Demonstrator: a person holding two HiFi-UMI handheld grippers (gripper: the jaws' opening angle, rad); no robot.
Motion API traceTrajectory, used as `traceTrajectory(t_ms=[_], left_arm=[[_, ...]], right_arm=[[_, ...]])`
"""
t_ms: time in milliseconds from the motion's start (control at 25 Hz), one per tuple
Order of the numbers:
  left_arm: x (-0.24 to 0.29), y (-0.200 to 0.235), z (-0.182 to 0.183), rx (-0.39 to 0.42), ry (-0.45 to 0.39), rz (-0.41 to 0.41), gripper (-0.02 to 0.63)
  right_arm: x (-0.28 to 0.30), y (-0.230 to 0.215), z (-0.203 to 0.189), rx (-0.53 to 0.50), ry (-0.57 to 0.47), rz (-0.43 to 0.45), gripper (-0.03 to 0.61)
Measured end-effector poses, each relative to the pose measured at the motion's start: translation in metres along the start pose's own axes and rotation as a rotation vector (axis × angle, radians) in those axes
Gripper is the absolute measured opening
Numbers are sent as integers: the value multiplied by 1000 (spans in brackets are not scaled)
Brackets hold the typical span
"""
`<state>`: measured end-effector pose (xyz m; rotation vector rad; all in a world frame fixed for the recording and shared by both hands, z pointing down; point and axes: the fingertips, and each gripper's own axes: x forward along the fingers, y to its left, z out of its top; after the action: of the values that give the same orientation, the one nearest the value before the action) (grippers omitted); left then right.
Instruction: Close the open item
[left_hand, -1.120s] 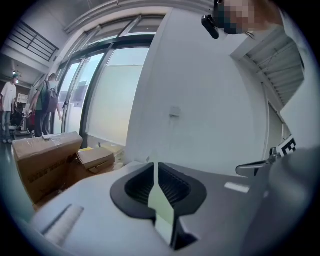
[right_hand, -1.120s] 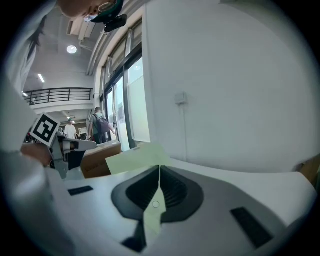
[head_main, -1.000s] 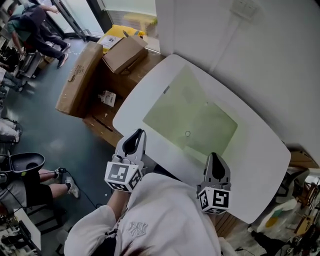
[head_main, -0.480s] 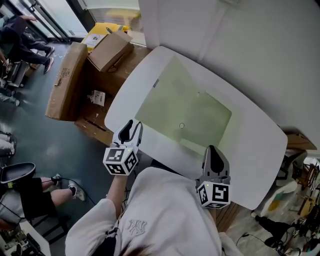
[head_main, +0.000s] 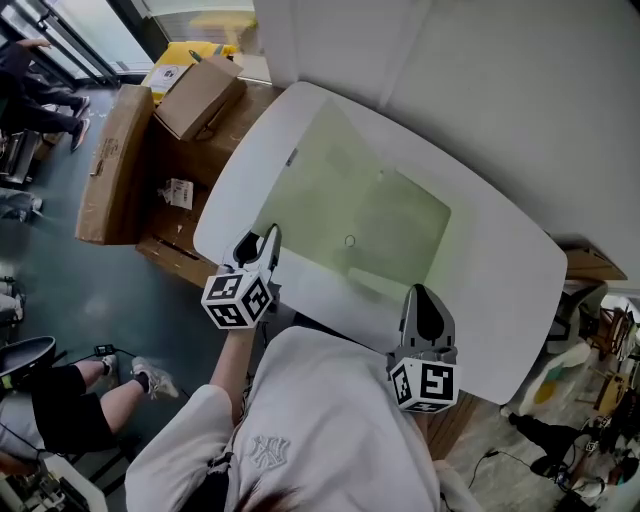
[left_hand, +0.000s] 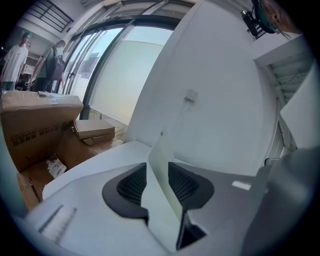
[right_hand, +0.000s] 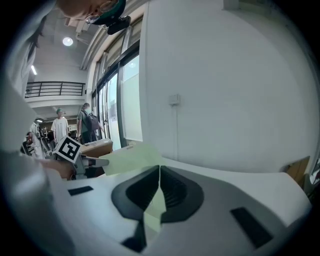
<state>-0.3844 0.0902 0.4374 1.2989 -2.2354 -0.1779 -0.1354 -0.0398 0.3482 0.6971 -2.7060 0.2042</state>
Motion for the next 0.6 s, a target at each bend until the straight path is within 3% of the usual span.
traceTrajectory(t_ms=[200,360,600], left_arm=[[4,-3,2,22,-3,-1,135],[6,-5,3,36,-17,17,60],[5,-12,4,29,-33,8,31]], right_arm=[[-1,-6,1,2,-1,-15,11],[-3,-13,0,3,-1,-28,11],[-6,-19,-3,9,2,-37,11]])
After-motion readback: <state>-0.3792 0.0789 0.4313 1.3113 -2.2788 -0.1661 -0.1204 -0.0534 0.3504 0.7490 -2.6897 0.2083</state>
